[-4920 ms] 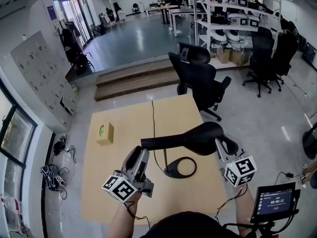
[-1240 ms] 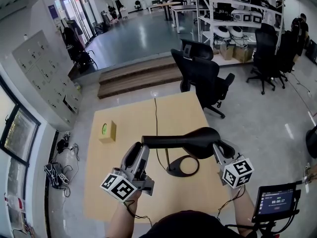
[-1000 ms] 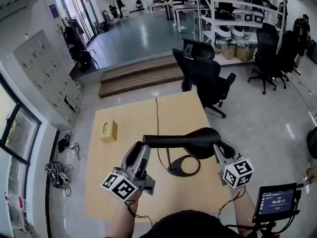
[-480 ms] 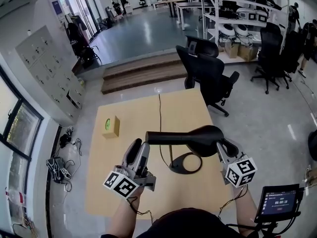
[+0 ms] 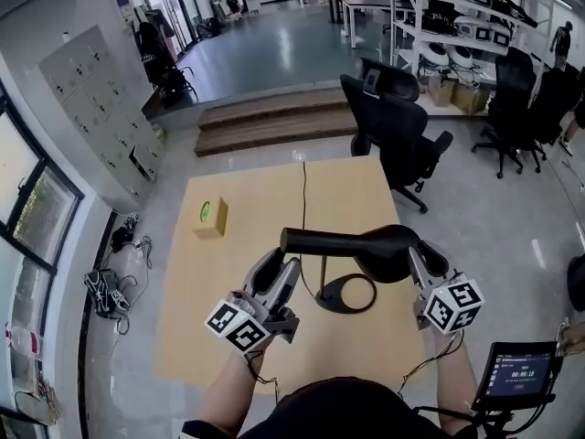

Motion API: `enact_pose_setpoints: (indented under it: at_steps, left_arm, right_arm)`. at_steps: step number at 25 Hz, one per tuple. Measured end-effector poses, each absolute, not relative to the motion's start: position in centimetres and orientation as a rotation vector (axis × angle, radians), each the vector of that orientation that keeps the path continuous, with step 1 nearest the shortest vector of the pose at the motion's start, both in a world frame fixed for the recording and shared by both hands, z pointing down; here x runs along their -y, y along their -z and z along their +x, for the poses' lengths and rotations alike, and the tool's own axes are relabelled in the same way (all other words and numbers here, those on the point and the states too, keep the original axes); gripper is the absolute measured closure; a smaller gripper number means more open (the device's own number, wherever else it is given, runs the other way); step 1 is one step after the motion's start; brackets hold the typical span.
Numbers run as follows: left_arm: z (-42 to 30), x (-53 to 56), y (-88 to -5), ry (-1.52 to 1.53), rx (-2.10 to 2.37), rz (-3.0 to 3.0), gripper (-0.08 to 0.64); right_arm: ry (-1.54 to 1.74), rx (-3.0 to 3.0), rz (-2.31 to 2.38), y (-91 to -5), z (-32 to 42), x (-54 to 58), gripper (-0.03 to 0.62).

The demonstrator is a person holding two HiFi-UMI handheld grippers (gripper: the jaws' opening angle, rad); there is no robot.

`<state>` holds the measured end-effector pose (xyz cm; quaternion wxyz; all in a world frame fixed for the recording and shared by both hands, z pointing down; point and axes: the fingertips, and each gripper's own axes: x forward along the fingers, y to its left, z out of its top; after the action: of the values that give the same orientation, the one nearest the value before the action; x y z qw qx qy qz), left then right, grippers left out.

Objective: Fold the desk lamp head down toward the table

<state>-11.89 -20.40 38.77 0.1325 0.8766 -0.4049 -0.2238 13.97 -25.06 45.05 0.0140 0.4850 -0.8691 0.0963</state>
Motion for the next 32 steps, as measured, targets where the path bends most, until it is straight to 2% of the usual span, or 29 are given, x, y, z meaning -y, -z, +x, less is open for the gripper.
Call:
enact_pose_setpoints:
  at_steps: [32]
  left_arm:
    - [-11.9,20.6,-36.3,0.649,1.181,2.528,0.385]
  right_arm:
    - [-0.445,2.712,1.474,-47.4,12.5,24.1,0.512]
